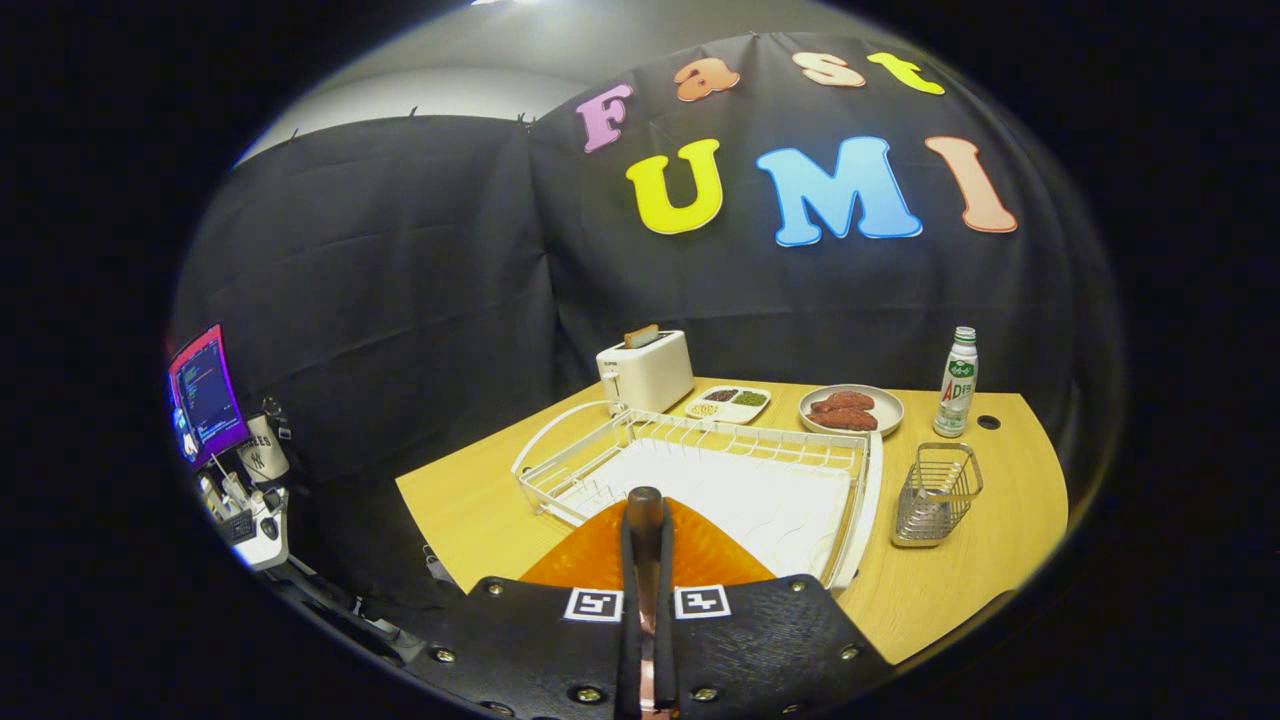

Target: Take the plate from the dish rack, then take the spoon from the basket and place it into the plate.

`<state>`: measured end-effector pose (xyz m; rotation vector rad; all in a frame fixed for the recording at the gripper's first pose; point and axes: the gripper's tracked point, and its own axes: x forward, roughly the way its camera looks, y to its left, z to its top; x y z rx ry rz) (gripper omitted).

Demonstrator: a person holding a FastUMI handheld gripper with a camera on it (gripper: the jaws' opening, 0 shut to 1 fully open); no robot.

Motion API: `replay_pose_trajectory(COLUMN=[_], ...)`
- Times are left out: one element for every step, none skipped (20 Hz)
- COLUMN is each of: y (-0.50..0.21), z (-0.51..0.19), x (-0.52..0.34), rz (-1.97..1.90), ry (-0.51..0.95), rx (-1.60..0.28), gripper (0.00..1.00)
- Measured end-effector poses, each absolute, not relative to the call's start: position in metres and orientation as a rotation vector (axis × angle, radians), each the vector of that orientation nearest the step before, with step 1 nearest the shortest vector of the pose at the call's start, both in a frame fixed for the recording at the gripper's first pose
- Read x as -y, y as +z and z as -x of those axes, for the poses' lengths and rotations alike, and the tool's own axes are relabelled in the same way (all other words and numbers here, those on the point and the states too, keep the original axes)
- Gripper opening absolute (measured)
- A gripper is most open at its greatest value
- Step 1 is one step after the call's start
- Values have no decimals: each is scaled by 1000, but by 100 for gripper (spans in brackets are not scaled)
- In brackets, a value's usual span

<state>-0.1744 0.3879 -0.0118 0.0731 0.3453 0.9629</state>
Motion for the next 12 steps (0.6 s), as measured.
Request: replay_pose_trajectory(y=[-18, -24, -28, -32, -39, -45, -51, -46, -45, -46, -45, -46], z=[179, 180, 181, 183, 185, 189, 192, 193, 195, 196, 199, 201], x=[-390, -393, -394, -396, -398, -398, -398, -398, -396, -396, -395, -396], rz=[-68, -66, -69, -77, -79, -69, -58, -65, -57, -48, -45, -41], ry=[968, 969, 970, 970, 969, 973, 979, 977, 972, 976, 978, 981], rx=[-351, -352, -350, -352, -363, -377, -388, -360, -345, -330, -322, -317], gripper=[5, 5, 5, 5, 5, 5, 5, 5, 5, 5, 5, 5])
